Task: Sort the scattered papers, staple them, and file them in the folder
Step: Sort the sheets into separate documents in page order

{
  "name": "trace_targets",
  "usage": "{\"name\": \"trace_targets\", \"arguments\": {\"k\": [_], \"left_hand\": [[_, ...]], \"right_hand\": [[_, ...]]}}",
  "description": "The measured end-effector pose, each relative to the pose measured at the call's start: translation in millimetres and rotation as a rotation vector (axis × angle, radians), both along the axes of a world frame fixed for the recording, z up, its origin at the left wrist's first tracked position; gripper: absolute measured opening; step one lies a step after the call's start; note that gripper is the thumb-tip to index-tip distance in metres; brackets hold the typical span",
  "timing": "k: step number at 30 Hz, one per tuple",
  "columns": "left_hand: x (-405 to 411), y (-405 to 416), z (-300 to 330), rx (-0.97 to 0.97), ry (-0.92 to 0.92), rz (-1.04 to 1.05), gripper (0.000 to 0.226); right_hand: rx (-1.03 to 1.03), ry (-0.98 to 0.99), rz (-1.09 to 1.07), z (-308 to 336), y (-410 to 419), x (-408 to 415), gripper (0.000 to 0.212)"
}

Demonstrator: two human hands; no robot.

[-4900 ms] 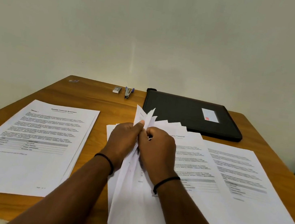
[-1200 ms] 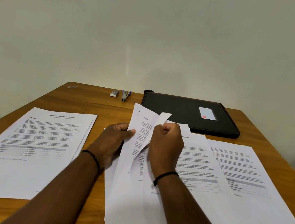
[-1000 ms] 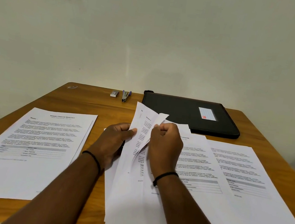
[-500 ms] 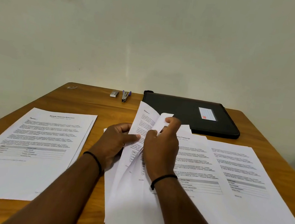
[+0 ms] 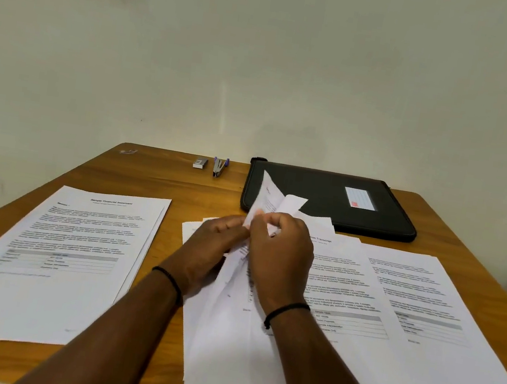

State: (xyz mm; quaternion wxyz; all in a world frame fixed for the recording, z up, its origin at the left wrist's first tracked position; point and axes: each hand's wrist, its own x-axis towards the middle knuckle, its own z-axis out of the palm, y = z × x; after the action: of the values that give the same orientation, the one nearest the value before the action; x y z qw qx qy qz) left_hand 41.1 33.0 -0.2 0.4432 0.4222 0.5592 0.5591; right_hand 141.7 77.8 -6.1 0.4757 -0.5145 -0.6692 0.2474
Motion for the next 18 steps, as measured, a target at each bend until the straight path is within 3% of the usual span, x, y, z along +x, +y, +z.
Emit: {"name": "trace_targets", "arguments": {"k": [2,5,7,9,12,18], "left_hand": [[4,-3,1,-0.046,0.034,-0.022,0.037],[-6,-5,2,-0.05,0.131,0.042,0.037],[-31,0,-3,-0.074,0.474,0.306,0.023],[-56,2,-8,-0.225,0.771,0.562,0.018],[-63,2,-14,-0.374,0.865,0.535,0.03],[-54,14,-22,-0.438,0.914,0.463,0.04]], "right_hand": [[-0.008,-0.001,-0.015,1,2,2,0.04],[0.0,0.003,-0.07,-2,10,5,0.024],[0.005,0.026,-0.093,-4,12,4,0.017],[0.003,0.04,-0.108,-5,12,4,0.014],[0.019,0.024,-0.1,-5,11,2,0.015],[0.031,0.016,-0.087,-7,10,0,0.017]]}}
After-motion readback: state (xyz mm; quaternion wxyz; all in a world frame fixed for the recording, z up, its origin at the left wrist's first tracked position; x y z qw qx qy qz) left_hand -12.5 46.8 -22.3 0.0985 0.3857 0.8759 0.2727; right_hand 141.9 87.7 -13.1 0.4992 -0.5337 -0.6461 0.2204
